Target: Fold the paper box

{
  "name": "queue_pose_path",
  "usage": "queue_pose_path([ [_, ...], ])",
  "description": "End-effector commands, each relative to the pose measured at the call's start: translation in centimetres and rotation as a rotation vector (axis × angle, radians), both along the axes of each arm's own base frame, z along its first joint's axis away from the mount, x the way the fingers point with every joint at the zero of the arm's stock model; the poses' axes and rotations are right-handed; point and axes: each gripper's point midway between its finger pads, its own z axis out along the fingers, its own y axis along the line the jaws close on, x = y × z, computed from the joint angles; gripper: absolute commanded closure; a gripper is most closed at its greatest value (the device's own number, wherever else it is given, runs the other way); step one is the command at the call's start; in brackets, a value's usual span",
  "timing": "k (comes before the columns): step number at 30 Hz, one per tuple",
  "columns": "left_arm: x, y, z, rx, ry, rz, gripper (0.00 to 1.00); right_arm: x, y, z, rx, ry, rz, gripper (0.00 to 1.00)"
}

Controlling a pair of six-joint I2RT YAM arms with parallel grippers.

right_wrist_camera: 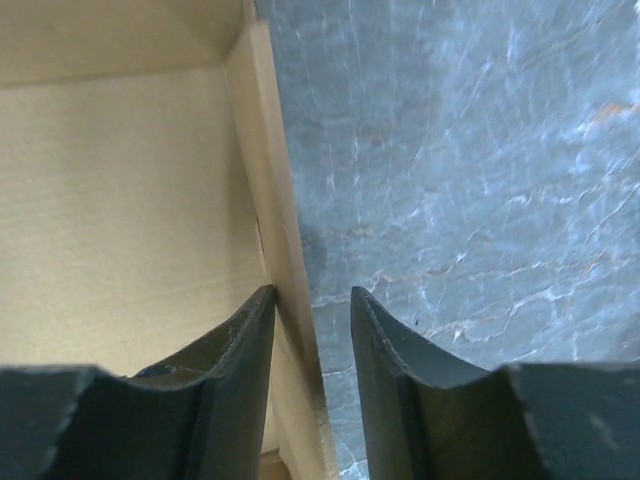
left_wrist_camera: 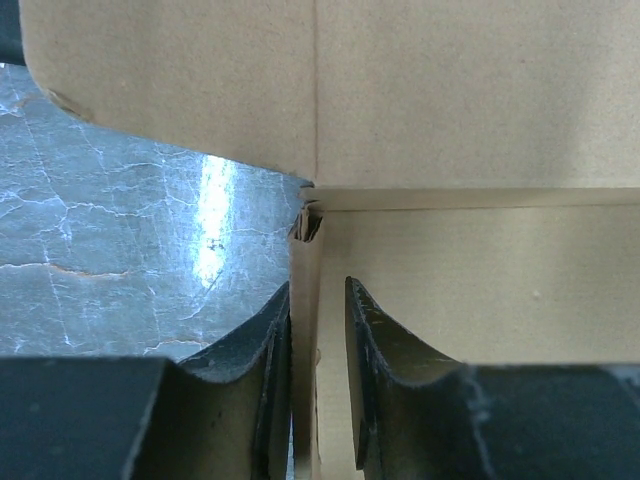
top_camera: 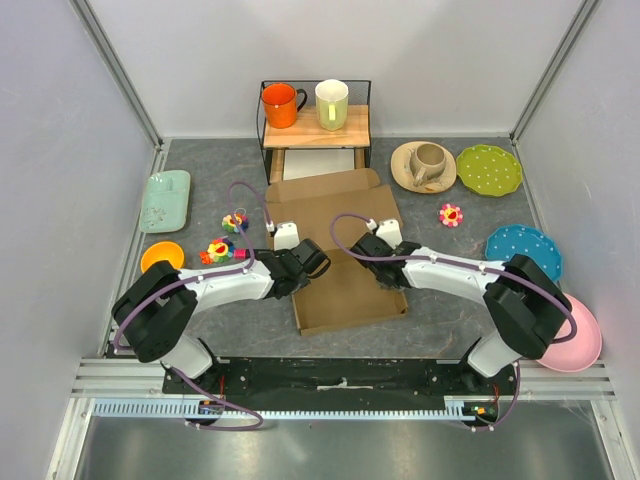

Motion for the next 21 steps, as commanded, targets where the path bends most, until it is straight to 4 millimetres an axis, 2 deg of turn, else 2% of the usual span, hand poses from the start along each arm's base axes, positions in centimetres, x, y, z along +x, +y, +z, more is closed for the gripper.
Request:
queue_pose_path([
  [1, 1.2, -0.5, 1.5, -0.028, -0.075, 0.01, 0.69, -2.0, -0.9, -1.3, 0.013, 0.062, -0.016, 0.6],
  [8, 0.9, -0.4, 1.1, -0.047, -0.064, 0.031, 0.69, -4.0, -1.3, -3.2, 0.04, 0.13, -0.021, 0.65],
  [10, 0.9, -0.4, 1.1, -0.046, -0.062, 0.033, 0.69, -4.4, -1.9, -3.8, 0.025, 0.139, -0.038, 1.0],
  [16, 0.7, -0.5, 1.1, -0.06, -0.059, 0.035, 0.69, -4.4, -2.7, -4.3, 0.003, 0.116, -0.071, 1.0],
  [18, 0.7, -0.7, 1.5, -0.074, -0.062, 0.024, 0.61, -4.0, -2.5, -4.2, 0.004, 0.097, -0.079, 1.0],
  [19, 0.6, -0.9, 1.6, -0.078, -0.056, 0.005, 0.47, -3.6, -2.5, -4.2, 0.002, 0.084, -0.084, 1.0],
  [21, 0.4, -1.2, 2.6, -0.101, -0.063, -0.025, 0.34, -2.7, -1.8, -3.7, 0.014, 0.062, -0.087, 1.0],
])
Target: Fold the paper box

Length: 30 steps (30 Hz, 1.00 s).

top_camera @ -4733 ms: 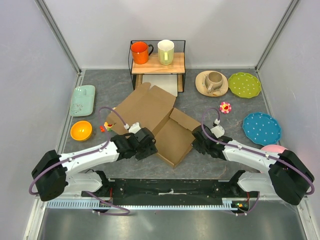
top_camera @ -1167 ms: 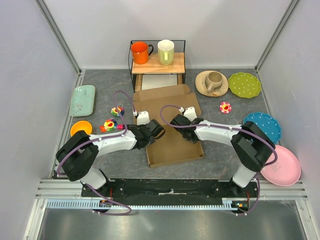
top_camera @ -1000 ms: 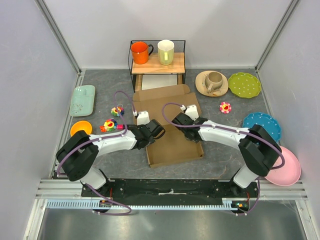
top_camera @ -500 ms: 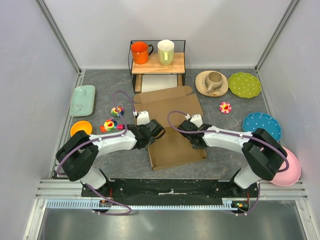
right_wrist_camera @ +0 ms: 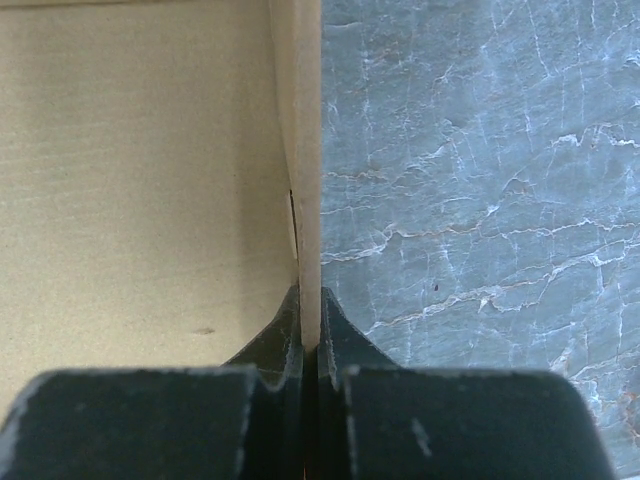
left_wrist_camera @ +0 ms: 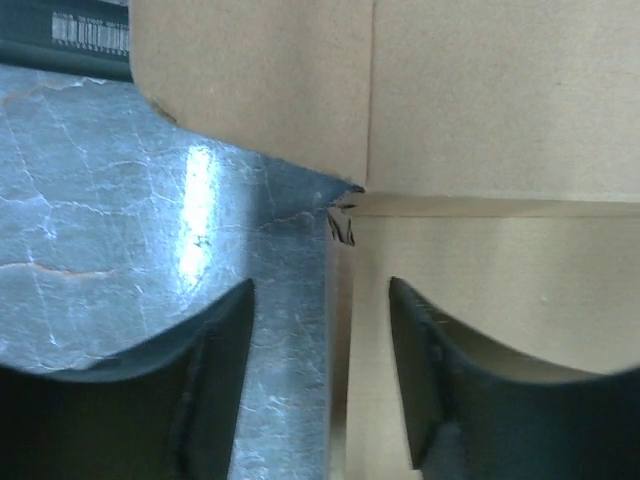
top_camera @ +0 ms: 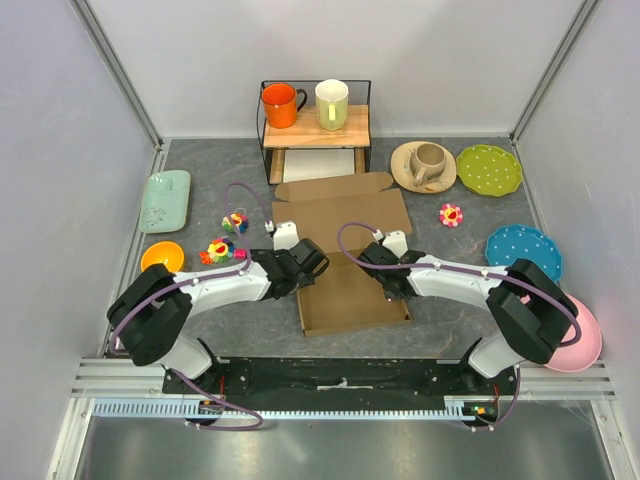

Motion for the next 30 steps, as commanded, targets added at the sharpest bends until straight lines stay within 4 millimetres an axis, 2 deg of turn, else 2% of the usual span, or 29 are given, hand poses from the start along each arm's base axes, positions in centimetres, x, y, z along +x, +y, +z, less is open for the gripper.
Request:
queue_pose_path([
  [1, 0.1, -1.0, 2.4, -0.079, -0.045, -0.037, 0.24, 0.9, -0.4, -0.8, -0.027, -0.041, -0.064, 1.0],
  [3, -0.4, -0.9, 2.7, -0.098, -0.041, -0.053, 0.19, 1.6, 0.2, -0.5, -0.013, -0.057, -0.064, 1.0],
  [6, -1.2, -1.1, 3.2, -0.138, -0.03, -0.076, 0.17, 2.4, 0.7, -0.2, -0.012, -0.081, -0.067, 1.0],
  [8, -1.9, -1.1, 3.1, -0.157, -0.008, -0.084, 0.22, 2.8, 0.7, -0.2, -0.011, -0.099, -0.076, 1.0],
  [10, -2.6, -1.0, 2.3, -0.168, 0.023, -0.089, 0.29, 3.3, 1.0, 0.0, 0.005, -0.12, -0.089, 1.0],
  [12, -3.3, -0.6, 1.3, -0.161, 0.051, -0.083, 0.31, 3.7, 1.2, 0.0, 0.014, -0.136, -0.105, 1.0],
  [17, -3.8, -1.5, -0.9, -0.141, 0.123, -0.137, 0.41, 5.2, 1.9, -0.1, 0.042, -0.165, -0.141, 1.0],
  [18, -3.8, -1.4, -1.0, -0.134, 0.125, -0.136, 0.52, 5.4, 1.8, -0.1, 0.04, -0.166, -0.143, 1.0],
  [20, -3.6, -1.4, -1.3, -0.119, 0.126, -0.136, 0.68, 5.6, 1.9, 0.2, 0.047, -0.171, -0.145, 1.0],
  [21, -3.5, -1.4, -1.2, -0.116, 0.122, -0.137, 0.85, 5.7, 1.9, 0.4, 0.053, -0.174, -0.144, 1.0],
  [23, -3.2, -1.3, -1.2, -0.101, 0.111, -0.135, 0.98, 5.6, 1.9, 0.9, 0.06, -0.176, -0.135, 1.0],
  [26, -2.7, -1.0, -1.0, -0.078, 0.089, -0.125, 0.98, 5.3, 1.8, 1.9, 0.073, -0.18, -0.119, 0.85],
  [27, -2.5, -1.0, -0.9, -0.074, 0.082, -0.119, 0.98, 5.3, 1.8, 2.3, 0.077, -0.183, -0.116, 0.72],
  [30, -1.8, -0.8, -0.5, -0.059, 0.059, -0.101, 0.98, 5.2, 1.6, 3.4, 0.087, -0.194, -0.109, 0.53],
])
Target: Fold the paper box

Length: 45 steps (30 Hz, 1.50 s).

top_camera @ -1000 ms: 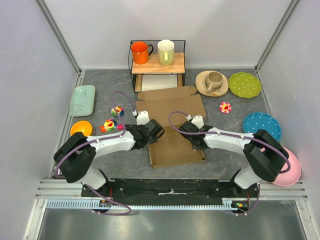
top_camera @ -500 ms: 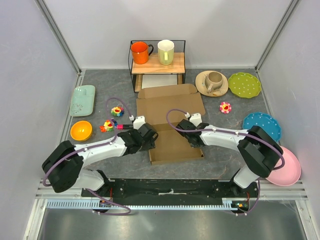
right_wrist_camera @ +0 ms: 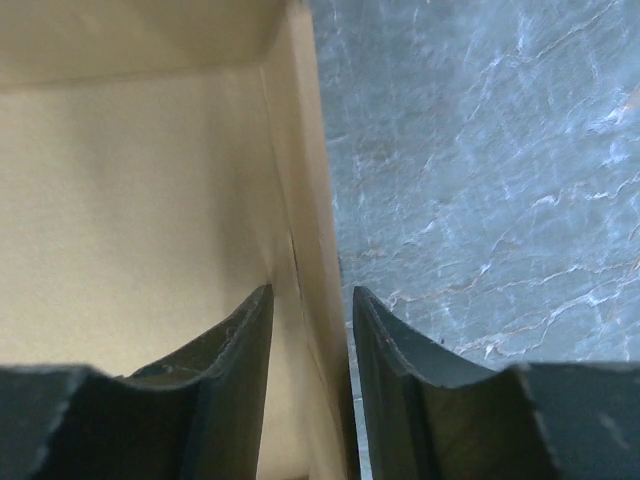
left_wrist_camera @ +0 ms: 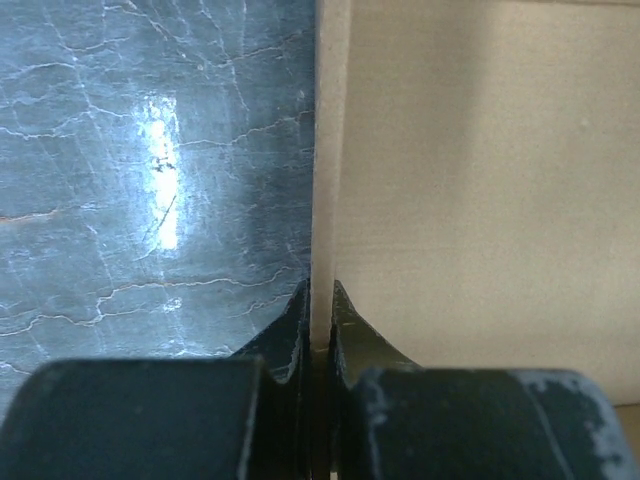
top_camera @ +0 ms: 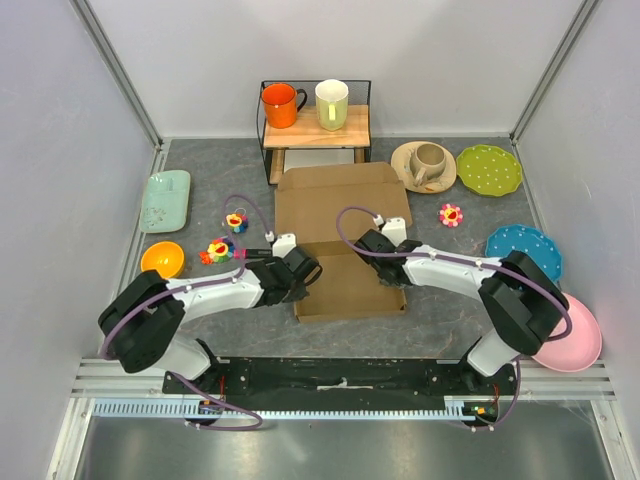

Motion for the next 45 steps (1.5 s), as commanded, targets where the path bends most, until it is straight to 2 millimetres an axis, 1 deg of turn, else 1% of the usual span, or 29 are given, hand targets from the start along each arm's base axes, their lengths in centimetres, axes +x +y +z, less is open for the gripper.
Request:
queue_pose_path([
  [1, 1.9, -0.2, 1.1, 0.041, -0.071, 0.004, 0.98, 1.8, 0.9, 2.9, 0.084, -0.117, -0.026, 0.5],
  [3, 2.2, -0.1, 1.2, 0.05, -0.082, 0.014, 0.98, 1.5, 0.8, 3.5, 0.091, -0.117, -0.019, 0.46],
  [6, 2.6, -0.3, 1.3, 0.055, -0.089, 0.017, 0.98, 1.0, 0.9, 3.4, 0.104, -0.095, 0.001, 0.46],
  [9, 2.9, -0.4, 1.4, 0.058, -0.097, 0.029, 0.98, 0.0, 0.6, 2.4, 0.095, -0.042, 0.015, 0.47],
  [10, 2.9, -0.5, 1.4, 0.056, -0.098, 0.033, 0.98, -0.5, 0.2, 1.9, 0.087, -0.026, 0.014, 0.47],
  [15, 3.1, -0.5, 1.4, 0.053, -0.1, 0.049, 0.98, -2.4, -0.7, 0.7, 0.09, 0.029, 0.016, 0.47],
  [18, 3.1, -0.4, 1.3, 0.055, -0.1, 0.057, 0.98, -3.5, -1.1, -0.2, 0.085, 0.073, 0.018, 0.5],
  [20, 3.2, -0.4, 1.1, 0.059, -0.099, 0.061, 0.98, -3.9, -1.5, -0.7, 0.074, 0.085, 0.016, 0.53],
  [22, 3.2, -0.4, 1.0, 0.058, -0.096, 0.065, 0.98, -4.1, -1.7, -1.2, 0.061, 0.097, 0.017, 0.63],
  [23, 3.1, -0.4, 0.9, 0.06, -0.093, 0.064, 0.98, -4.1, -1.6, -1.3, 0.061, 0.102, 0.018, 0.74],
  [25, 3.1, -0.4, 0.9, 0.061, -0.091, 0.065, 0.98, -4.1, -1.6, -1.6, 0.054, 0.106, 0.017, 0.87],
  [26, 3.1, -0.4, 0.9, 0.06, -0.092, 0.065, 0.98, -4.1, -1.6, -1.7, 0.053, 0.108, 0.016, 1.0],
  [30, 3.0, -0.3, 0.8, 0.06, -0.092, 0.068, 0.98, -4.1, -2.2, -2.1, 0.026, 0.099, -0.001, 1.0],
  [32, 3.1, -0.2, 0.9, 0.061, -0.095, 0.069, 0.98, -4.0, -2.3, -2.1, 0.022, 0.095, 0.0, 1.0],
  [34, 3.0, -0.2, 0.9, 0.063, -0.094, 0.068, 0.98, -3.2, -1.7, -1.2, 0.052, 0.055, 0.001, 1.0],
  [35, 3.1, -0.2, 0.9, 0.064, -0.098, 0.068, 0.98, -2.7, -1.4, -0.6, 0.063, 0.043, 0.014, 0.75],
  [36, 3.1, -0.2, 1.0, 0.066, -0.1, 0.065, 0.98, -1.6, -0.6, 0.8, 0.095, 0.008, 0.022, 0.63],
  [37, 3.1, -0.2, 1.0, 0.066, -0.102, 0.065, 0.98, -1.0, -0.1, 1.6, 0.112, -0.006, 0.031, 0.49],
  [38, 3.1, -0.1, 1.1, 0.068, -0.104, 0.063, 0.98, -0.4, 0.1, 2.4, 0.118, -0.021, 0.035, 0.43],
  [39, 3.1, 0.0, 1.1, 0.071, -0.104, 0.064, 0.98, 1.0, 0.7, 3.8, 0.132, -0.047, 0.037, 0.39],
  [40, 3.2, 0.0, 1.1, 0.072, -0.107, 0.061, 0.98, 1.3, 0.6, 4.1, 0.124, -0.042, 0.033, 0.36],
  [41, 3.2, 0.0, 1.1, 0.073, -0.107, 0.06, 0.98, 2.3, 1.0, 5.1, 0.138, -0.059, 0.03, 0.31],
  [42, 3.1, 0.1, 1.1, 0.076, -0.106, 0.059, 0.98, 3.1, 0.4, 5.1, 0.127, -0.054, 0.016, 0.3],
  [43, 3.0, 0.1, 1.1, 0.074, -0.105, 0.059, 0.98, 3.5, 0.2, 5.2, 0.127, -0.054, 0.011, 0.29],
  [44, 3.0, 0.1, 1.1, 0.071, -0.106, 0.062, 0.98, 4.0, 0.0, 5.2, 0.135, -0.053, 0.004, 0.29],
  [45, 2.9, 0.1, 1.0, 0.069, -0.101, 0.061, 0.98, 4.8, -0.6, 5.1, 0.136, -0.05, -0.016, 0.29],
])
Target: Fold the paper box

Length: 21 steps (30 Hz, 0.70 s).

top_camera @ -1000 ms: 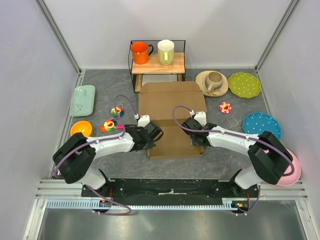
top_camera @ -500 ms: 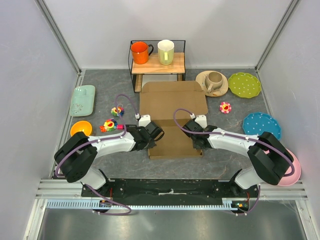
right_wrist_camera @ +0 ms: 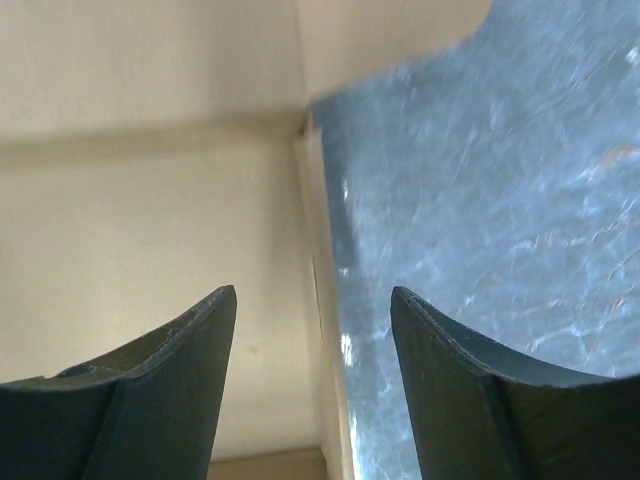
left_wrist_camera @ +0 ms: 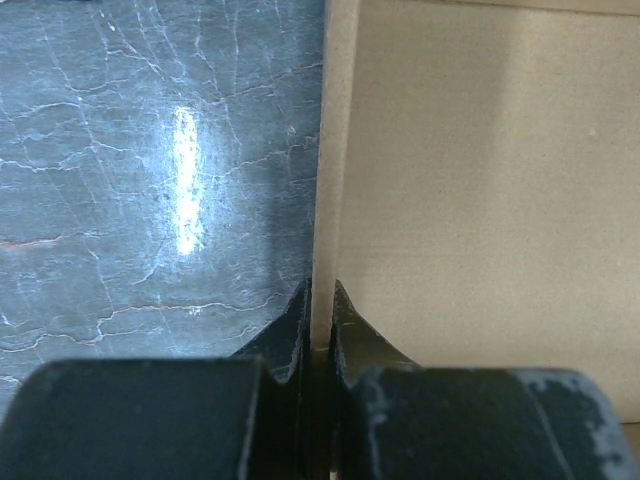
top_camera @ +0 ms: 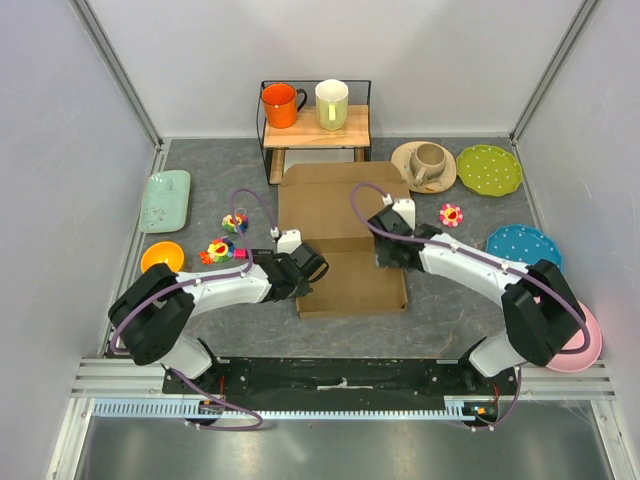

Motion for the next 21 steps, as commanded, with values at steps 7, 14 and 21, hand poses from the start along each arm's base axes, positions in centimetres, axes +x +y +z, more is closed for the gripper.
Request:
queue_pose_path([
  [7, 1.6, 0.2, 1.0, 0.01, -0.082, 0.038, 0.98, 4.6, -0.2, -0.7, 0.031, 0.015, -0.01, 0.39],
  [14, 1.6, 0.5, 1.0, 0.019, -0.084, 0.031, 0.98, 5.1, -0.3, -1.7, 0.005, 0.021, -0.026, 0.45],
  [21, 1.4, 0.7, 1.1, 0.017, -0.088, 0.032, 0.98, 4.8, -1.8, -3.2, -0.083, 0.043, -0.06, 0.79],
])
